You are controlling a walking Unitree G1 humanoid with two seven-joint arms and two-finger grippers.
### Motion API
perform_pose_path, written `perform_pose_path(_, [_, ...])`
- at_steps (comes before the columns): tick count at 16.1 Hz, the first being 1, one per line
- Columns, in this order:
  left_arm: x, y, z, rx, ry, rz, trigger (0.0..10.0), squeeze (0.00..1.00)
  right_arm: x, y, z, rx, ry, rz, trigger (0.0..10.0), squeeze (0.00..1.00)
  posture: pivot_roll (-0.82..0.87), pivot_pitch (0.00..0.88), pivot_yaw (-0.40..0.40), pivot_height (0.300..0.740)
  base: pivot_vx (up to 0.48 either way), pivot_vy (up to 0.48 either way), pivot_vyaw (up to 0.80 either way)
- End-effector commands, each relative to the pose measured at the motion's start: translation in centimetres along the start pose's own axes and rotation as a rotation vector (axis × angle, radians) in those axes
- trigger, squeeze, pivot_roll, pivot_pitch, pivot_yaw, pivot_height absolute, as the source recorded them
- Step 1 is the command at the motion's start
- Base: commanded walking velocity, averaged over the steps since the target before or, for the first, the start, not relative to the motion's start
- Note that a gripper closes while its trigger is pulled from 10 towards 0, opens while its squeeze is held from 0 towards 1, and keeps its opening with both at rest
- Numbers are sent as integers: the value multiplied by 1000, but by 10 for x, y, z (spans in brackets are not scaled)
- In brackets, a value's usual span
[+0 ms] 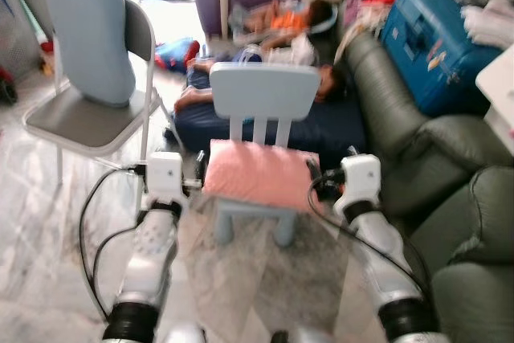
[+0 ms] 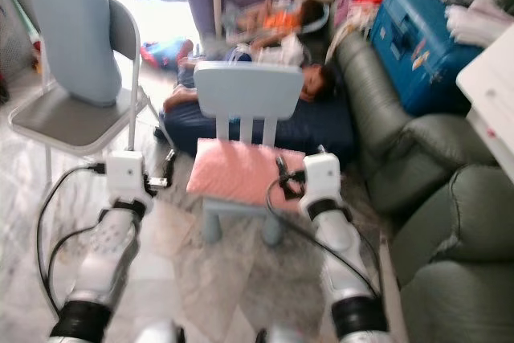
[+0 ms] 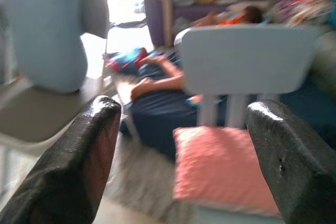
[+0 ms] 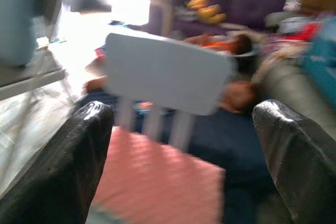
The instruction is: Move the pillow to the sofa
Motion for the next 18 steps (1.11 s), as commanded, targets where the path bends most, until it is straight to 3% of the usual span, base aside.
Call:
perform_pose_path(1, [5, 0, -2, -9, 2, -5, 10000, 0, 11, -1, -2, -5, -14, -21, 10000, 0, 3, 85, -60, 740, 480, 0, 0])
perform_pose_path(18, [9, 1, -8, -24, -14, -7, 10000, 0, 11, -2, -1, -5, -27, -18, 10000, 0, -10, 91, -71, 740, 467, 0, 0])
Point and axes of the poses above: a point about 5 cm out from each wrist's last joint towards the gripper, its own y axis pointing out of the wrist towards the gripper, its own z axis along the axis of the wrist's last joint, x = y × z, the point moved 6 cm from there along y, pointing out of the wrist towards the gripper, and after that the axes turned 14 degrees about -y, right-handed, at the moved point
